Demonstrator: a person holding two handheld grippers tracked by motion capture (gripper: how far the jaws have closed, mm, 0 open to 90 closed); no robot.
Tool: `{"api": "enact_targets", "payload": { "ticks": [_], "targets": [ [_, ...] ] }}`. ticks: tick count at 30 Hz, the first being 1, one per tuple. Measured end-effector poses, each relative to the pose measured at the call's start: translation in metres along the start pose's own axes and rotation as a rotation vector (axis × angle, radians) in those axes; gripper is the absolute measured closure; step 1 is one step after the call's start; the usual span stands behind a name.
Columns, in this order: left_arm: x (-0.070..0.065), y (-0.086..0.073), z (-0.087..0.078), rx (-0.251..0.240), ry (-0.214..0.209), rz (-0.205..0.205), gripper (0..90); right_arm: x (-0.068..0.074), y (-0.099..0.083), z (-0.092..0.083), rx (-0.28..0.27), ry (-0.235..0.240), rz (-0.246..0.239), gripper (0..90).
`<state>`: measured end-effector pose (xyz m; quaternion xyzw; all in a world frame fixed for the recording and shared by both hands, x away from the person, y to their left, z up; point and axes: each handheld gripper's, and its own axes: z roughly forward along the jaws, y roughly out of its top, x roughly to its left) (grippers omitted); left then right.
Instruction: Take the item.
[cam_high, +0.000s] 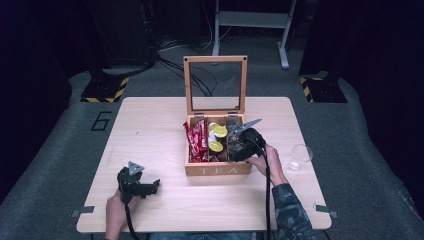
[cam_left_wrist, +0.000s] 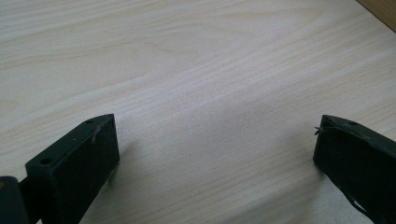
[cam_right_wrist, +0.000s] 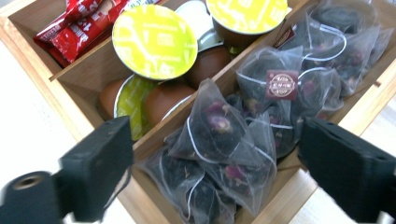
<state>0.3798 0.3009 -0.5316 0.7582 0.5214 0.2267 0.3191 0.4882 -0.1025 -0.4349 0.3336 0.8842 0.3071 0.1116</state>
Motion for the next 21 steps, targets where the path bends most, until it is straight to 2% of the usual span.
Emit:
{"api": "enact_targets", "payload": {
  "ticks": [2, 6, 7, 9, 11, 19, 20, 21],
  "targets": [
    [0.0, 0.0, 0.0, 0.0, 0.0, 0.001, 0.1, 0.0, 0.0, 0.002, -0.011, -0.006, 0.01, 16.0],
    [0.0, 0.0, 0.0, 0.0, 0.0, 0.0, 0.1, -0.002, 0.0, 0.004, -0.008, -0.009, 0.021, 26.5],
    [0.0, 0.0, 0.0, 0.0, 0.0, 0.0, 0.1, -0.003, 0.0, 0.005, 0.003, -0.005, 0.014, 29.8],
    [0.0, 0.0, 0.0, 0.0, 0.0, 0.0, 0.1, -0.003, 0.0, 0.007, 0.011, -0.028, 0.026, 34.7],
    [0.0, 0.0, 0.0, 0.0, 0.0, 0.0, 0.1, -0.004, -0.001, 0.009, 0.021, -0.024, 0.029, 39.6],
    [0.0, 0.0, 0.0, 0.0, 0.0, 0.0, 0.1, -0.001, -0.002, 0.017, 0.065, -0.027, 0.034, 45.9],
    [0.0, 0.0, 0.0, 0.0, 0.0, 0.0, 0.1, -0.002, -0.002, 0.019, 0.064, -0.022, 0.022, 46.3],
    [0.0, 0.0, 0.0, 0.0, 0.0, 0.0, 0.1, 0.0, -0.002, 0.019, 0.086, -0.027, 0.03, 47.4]
  ]
}}
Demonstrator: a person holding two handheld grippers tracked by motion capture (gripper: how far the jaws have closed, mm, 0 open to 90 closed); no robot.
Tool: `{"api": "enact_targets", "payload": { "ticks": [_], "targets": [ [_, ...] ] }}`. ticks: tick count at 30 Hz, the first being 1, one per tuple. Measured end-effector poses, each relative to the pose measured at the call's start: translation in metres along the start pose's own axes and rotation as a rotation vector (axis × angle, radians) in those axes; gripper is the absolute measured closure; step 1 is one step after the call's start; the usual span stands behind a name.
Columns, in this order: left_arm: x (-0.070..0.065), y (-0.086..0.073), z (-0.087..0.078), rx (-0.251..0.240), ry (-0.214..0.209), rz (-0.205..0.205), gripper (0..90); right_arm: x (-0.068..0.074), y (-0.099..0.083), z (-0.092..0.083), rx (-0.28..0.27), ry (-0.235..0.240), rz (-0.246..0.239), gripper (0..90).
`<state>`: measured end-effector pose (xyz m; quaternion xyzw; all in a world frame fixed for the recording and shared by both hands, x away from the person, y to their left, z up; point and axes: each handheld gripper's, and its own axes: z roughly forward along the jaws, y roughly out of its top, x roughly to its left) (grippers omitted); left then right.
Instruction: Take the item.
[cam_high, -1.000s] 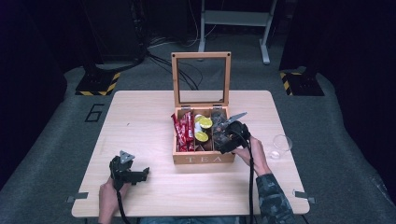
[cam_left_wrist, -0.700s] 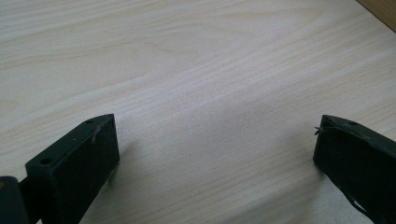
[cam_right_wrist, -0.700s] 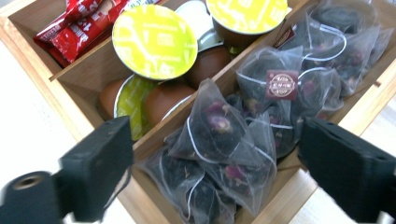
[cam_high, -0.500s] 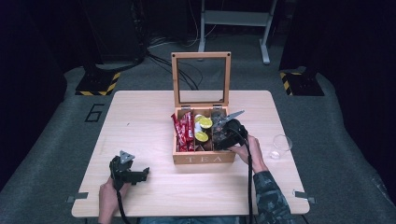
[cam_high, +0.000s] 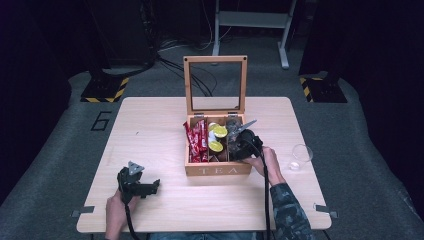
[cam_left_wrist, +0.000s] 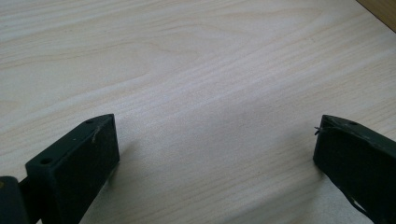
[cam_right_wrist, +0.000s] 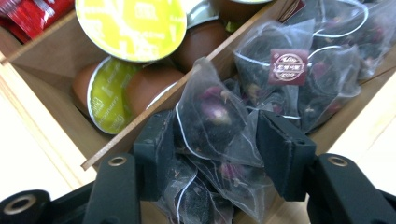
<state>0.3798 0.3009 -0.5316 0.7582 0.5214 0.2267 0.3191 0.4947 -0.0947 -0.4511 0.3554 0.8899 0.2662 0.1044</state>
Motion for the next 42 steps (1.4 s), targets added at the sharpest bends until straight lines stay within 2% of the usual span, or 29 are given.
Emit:
{"api": "enact_targets", "payload": {
  "ticks": [1, 7, 10, 13, 16, 19, 23, 31, 36, 40, 42],
  "targets": [
    [0.0, 0.0, 0.0, 0.0, 0.0, 0.001, 0.1, 0.0, 0.0, 0.001, 0.006, -0.004, -0.015, 48.4],
    [0.0, 0.0, 0.0, 0.0, 0.0, 0.0, 0.1, 0.003, 0.002, 0.005, 0.002, -0.02, -0.028, 55.4],
    [0.0, 0.0, 0.0, 0.001, 0.0, 0.001, 0.1, 0.005, 0.002, 0.006, 0.003, -0.026, -0.017, 62.4],
    [0.0, 0.0, 0.0, 0.0, 0.0, 0.0, 0.1, 0.005, 0.002, 0.007, 0.015, -0.048, -0.025, 71.7],
    [0.0, 0.0, 0.0, 0.0, 0.0, 0.001, 0.1, 0.005, 0.002, 0.007, 0.009, -0.057, -0.025, 76.1],
    [0.0, 0.0, 0.0, 0.001, 0.0, 0.001, 0.1, 0.006, 0.002, 0.006, 0.01, -0.063, -0.024, 77.4],
    [0.0, 0.0, 0.0, 0.0, 0.0, 0.0, 0.1, 0.005, 0.002, 0.001, -0.022, -0.056, -0.029, 77.9],
    [0.0, 0.0, 0.0, 0.0, 0.0, 0.001, 0.1, -0.002, -0.003, -0.007, -0.06, -0.015, 0.023, 77.2],
    [0.0, 0.0, 0.0, 0.0, 0.0, 0.0, 0.1, -0.004, -0.005, -0.009, -0.08, -0.017, 0.046, 77.2],
    [0.0, 0.0, 0.0, 0.001, 0.0, 0.001, 0.1, -0.005, -0.005, -0.009, -0.086, -0.016, 0.049, 73.8],
    [0.0, 0.0, 0.0, 0.0, 0.0, 0.0, 0.1, -0.005, -0.004, -0.01, -0.089, -0.014, 0.048, 75.2]
  ]
}}
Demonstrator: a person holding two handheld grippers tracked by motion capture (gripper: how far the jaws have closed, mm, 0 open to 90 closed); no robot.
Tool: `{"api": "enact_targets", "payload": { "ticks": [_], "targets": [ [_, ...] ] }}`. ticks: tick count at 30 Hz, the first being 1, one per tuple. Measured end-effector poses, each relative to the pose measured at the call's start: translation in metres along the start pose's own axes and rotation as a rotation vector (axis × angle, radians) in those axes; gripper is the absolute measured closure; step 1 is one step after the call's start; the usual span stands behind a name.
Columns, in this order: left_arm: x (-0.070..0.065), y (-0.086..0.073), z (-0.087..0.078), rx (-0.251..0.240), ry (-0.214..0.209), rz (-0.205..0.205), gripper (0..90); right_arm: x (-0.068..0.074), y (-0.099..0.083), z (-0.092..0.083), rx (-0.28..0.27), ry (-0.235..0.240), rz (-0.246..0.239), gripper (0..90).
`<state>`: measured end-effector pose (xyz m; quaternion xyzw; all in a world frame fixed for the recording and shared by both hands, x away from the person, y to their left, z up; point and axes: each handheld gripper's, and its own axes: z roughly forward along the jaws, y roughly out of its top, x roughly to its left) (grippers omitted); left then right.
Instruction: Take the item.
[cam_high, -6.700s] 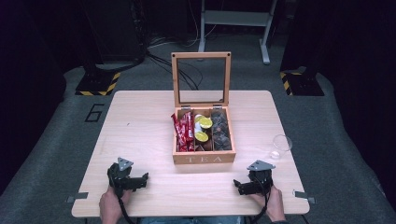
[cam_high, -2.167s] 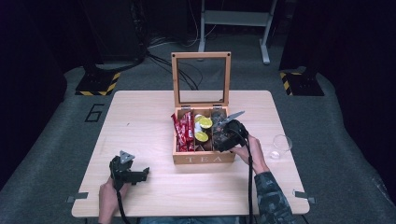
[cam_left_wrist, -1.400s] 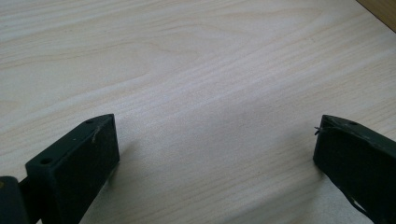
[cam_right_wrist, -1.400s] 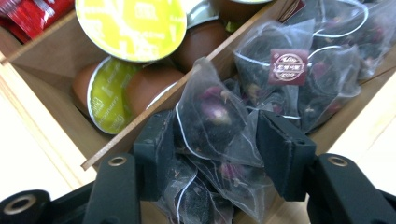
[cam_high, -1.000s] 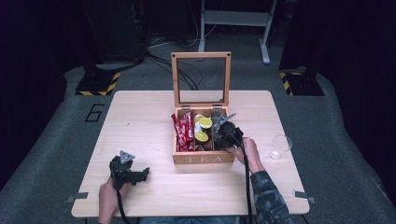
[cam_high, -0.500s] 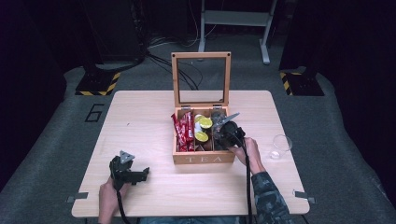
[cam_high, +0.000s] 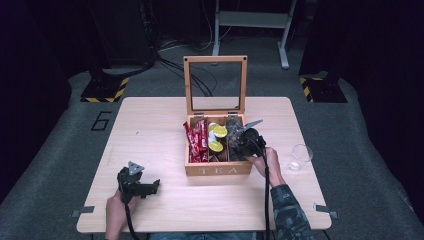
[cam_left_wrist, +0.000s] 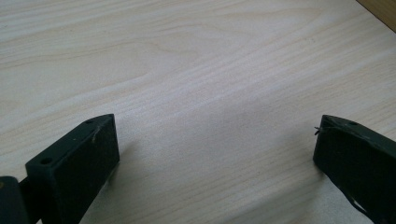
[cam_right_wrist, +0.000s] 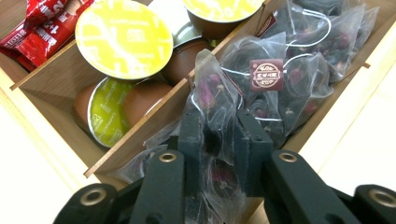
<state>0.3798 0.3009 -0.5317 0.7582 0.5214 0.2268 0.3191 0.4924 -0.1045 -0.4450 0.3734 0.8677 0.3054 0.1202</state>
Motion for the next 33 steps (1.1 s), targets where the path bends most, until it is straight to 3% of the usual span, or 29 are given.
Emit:
{"api": "enact_targets", "payload": {
  "ticks": [9, 22, 33],
  "targets": [
    [0.0, 0.0, 0.0, 0.001, 0.0, 0.001, 0.1, 0.005, 0.007, 0.001, -0.009, -0.023, -0.016, 78.6],
    [0.0, 0.0, 0.0, 0.001, 0.0, 0.001, 0.1, 0.002, 0.008, -0.021, -0.071, -0.035, 0.0, 79.2],
    [0.0, 0.0, 0.0, 0.0, 0.0, 0.0, 0.1, 0.005, 0.009, -0.03, -0.07, -0.046, -0.021, 79.3]
  ]
}}
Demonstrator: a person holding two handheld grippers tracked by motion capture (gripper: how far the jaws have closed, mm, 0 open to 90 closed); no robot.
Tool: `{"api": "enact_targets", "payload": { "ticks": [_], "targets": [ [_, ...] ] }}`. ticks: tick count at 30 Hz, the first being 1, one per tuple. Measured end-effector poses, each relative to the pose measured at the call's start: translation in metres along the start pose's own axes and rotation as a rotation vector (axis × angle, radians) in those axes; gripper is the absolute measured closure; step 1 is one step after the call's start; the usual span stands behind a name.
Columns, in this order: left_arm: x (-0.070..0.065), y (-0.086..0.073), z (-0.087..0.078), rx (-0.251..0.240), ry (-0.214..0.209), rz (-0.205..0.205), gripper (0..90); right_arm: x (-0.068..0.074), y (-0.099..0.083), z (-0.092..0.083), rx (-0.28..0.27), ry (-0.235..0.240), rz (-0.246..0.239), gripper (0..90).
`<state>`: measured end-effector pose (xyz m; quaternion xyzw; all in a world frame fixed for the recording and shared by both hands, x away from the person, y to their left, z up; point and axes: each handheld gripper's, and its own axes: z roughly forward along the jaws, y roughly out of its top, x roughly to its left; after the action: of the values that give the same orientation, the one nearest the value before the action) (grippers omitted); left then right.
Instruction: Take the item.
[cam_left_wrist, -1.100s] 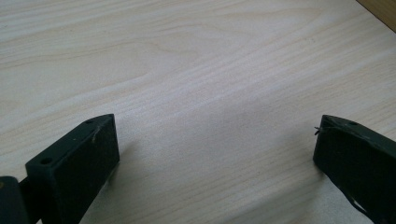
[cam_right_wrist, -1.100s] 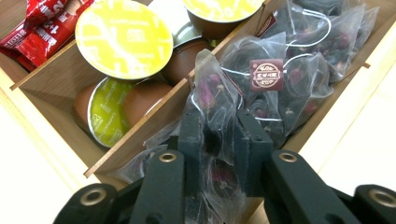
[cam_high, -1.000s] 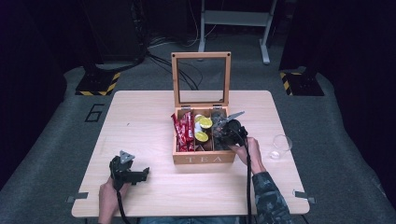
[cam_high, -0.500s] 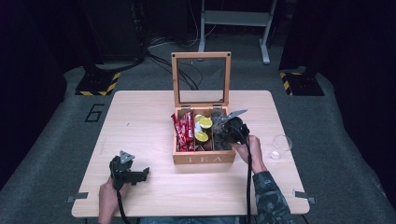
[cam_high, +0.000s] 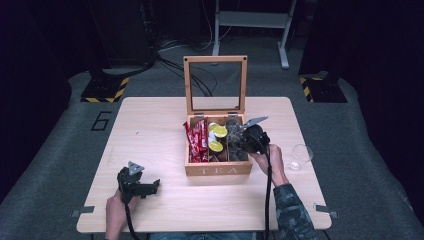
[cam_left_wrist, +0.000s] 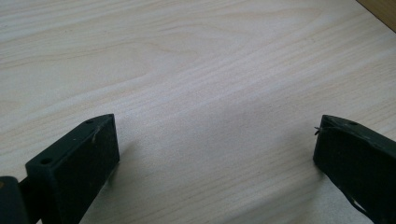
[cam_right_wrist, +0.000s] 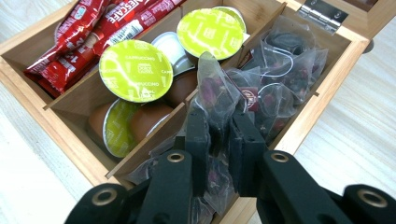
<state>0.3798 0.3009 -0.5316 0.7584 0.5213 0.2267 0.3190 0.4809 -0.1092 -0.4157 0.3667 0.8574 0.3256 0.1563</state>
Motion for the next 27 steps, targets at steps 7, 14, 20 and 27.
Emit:
{"api": "enact_targets", "payload": {
  "ticks": [7, 14, 20, 27],
  "targets": [
    [0.0, 0.0, 0.0, 0.0, 0.0, 0.001, 0.1, 0.001, 0.004, -0.013, -0.013, -0.018, -0.006, 79.4],
    [0.0, 0.0, 0.0, 0.0, 0.0, 0.0, 0.1, -0.001, 0.004, -0.028, -0.016, -0.037, -0.026, 79.4],
    [0.0, 0.0, 0.0, 0.0, 0.0, 0.0, 0.1, -0.003, 0.002, -0.039, -0.027, -0.063, -0.03, 79.5],
    [0.0, 0.0, 0.0, 0.0, 0.0, 0.0, 0.1, -0.007, -0.001, -0.051, -0.032, -0.087, -0.021, 79.5]
  ]
}}
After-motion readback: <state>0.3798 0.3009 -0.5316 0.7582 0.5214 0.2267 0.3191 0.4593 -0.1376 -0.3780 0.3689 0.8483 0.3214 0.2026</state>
